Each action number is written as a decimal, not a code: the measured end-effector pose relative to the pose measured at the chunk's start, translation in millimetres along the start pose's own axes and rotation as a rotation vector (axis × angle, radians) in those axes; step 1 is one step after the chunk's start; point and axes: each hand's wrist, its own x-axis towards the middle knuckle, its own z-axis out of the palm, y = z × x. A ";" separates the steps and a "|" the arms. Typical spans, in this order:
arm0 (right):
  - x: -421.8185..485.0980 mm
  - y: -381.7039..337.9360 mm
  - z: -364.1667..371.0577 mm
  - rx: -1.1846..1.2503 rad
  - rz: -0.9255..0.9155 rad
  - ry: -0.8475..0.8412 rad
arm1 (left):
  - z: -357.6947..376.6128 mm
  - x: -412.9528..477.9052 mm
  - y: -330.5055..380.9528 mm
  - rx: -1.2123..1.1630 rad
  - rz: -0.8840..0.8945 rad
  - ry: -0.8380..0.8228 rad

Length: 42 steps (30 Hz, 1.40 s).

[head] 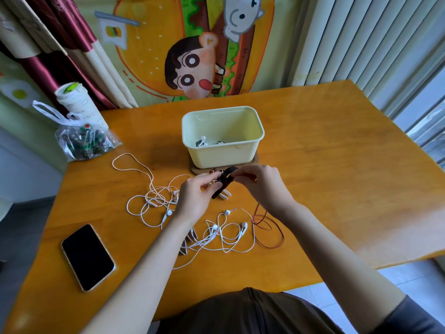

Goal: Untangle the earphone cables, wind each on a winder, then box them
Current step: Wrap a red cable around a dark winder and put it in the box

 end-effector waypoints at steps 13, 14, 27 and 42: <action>3.2 7.7 -6.8 0.178 0.068 0.068 | -4.7 -2.6 -3.1 -0.101 -0.082 -0.178; 3.4 8.3 -6.6 0.186 0.064 0.062 | -5.3 -2.2 -3.2 -0.115 -0.096 -0.198; 0.0 12.5 9.2 0.670 0.249 -0.083 | -4.7 -5.9 -1.0 -0.822 -0.311 -0.225; -12.9 0.8 39.9 0.880 0.504 -0.185 | 11.5 -4.5 7.6 -0.992 -0.382 -0.051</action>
